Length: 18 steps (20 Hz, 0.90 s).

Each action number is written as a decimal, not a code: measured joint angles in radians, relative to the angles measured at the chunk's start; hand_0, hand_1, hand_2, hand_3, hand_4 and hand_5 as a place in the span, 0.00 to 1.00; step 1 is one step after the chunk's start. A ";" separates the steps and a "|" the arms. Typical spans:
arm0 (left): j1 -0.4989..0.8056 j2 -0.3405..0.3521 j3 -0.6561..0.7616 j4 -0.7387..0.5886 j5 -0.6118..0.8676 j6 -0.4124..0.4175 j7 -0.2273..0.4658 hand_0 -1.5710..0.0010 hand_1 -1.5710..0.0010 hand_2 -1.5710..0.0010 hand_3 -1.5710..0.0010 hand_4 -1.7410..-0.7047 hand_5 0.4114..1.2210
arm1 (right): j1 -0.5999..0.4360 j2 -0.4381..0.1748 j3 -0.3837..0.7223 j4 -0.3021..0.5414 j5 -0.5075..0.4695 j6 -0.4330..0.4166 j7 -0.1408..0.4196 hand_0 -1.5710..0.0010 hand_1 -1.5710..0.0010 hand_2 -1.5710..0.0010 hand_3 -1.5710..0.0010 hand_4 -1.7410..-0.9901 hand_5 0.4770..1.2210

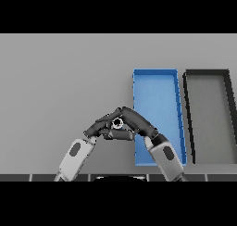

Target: Pick up the blue pipe and place it into the blue bin.

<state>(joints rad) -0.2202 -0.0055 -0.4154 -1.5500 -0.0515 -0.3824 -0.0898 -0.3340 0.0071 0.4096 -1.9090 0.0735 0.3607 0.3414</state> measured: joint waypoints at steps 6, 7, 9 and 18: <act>0.001 -0.011 -0.001 -0.012 -0.013 0.018 -0.013 0.08 0.13 0.15 0.33 0.11 1.00 | 0.024 0.077 -0.036 -0.008 -0.042 0.007 0.043 0.01 0.01 0.01 0.02 0.33 0.97; 0.001 -0.013 -0.005 -0.011 -0.033 0.023 -0.015 0.25 0.30 0.32 0.46 0.22 1.00 | 0.029 0.087 -0.035 -0.009 -0.027 -0.001 0.044 0.01 0.01 0.01 0.01 0.33 0.97; 0.005 0.004 -0.009 -0.013 -0.061 -0.002 0.007 0.52 0.55 0.56 0.66 0.41 1.00 | 0.046 0.090 -0.031 -0.014 -0.006 0.003 0.018 0.01 0.01 0.01 0.01 0.32 0.98; -0.006 0.016 0.018 0.009 -0.070 -0.069 0.106 0.94 0.94 0.94 0.95 0.74 0.33 | 0.033 0.141 -0.059 -0.009 0.046 0.017 0.010 0.00 0.00 0.00 0.00 0.32 1.00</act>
<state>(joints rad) -0.2259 0.0107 -0.3970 -1.5407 -0.1216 -0.4510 0.0160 -0.3008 0.1481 0.3509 -1.9181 0.1198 0.3777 0.3510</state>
